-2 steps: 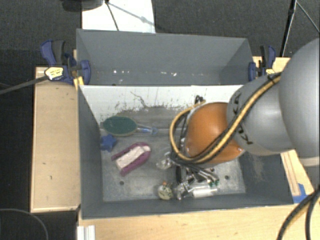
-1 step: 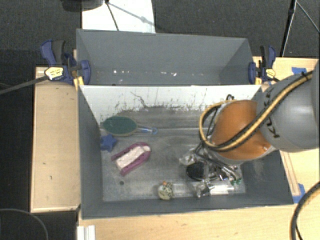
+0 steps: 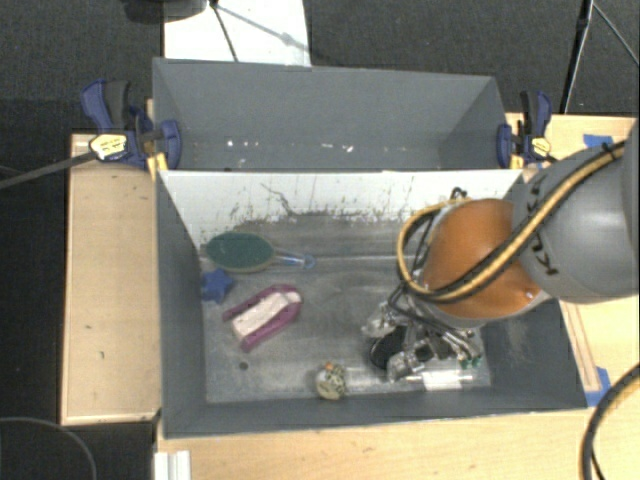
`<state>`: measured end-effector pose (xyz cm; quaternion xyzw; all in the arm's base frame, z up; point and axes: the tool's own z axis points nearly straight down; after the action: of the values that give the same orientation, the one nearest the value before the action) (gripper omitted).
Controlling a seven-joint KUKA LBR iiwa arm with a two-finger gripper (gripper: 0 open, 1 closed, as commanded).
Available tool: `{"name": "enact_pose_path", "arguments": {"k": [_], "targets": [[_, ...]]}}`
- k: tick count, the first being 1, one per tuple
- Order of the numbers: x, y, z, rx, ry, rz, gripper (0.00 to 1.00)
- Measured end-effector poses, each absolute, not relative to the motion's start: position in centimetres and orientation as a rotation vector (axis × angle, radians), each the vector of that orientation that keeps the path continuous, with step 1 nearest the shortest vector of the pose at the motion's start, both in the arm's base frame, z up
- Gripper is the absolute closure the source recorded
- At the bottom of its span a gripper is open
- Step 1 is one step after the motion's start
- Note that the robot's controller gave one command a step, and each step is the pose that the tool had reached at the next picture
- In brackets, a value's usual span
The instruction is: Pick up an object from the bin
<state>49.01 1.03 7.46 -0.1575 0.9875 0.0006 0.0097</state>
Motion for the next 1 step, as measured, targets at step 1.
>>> {"name": "enact_pose_path", "arguments": {"k": [1], "targets": [[49.17, 1.04, 12.67, -0.495, 3.095, -0.001, 1.0]]}}
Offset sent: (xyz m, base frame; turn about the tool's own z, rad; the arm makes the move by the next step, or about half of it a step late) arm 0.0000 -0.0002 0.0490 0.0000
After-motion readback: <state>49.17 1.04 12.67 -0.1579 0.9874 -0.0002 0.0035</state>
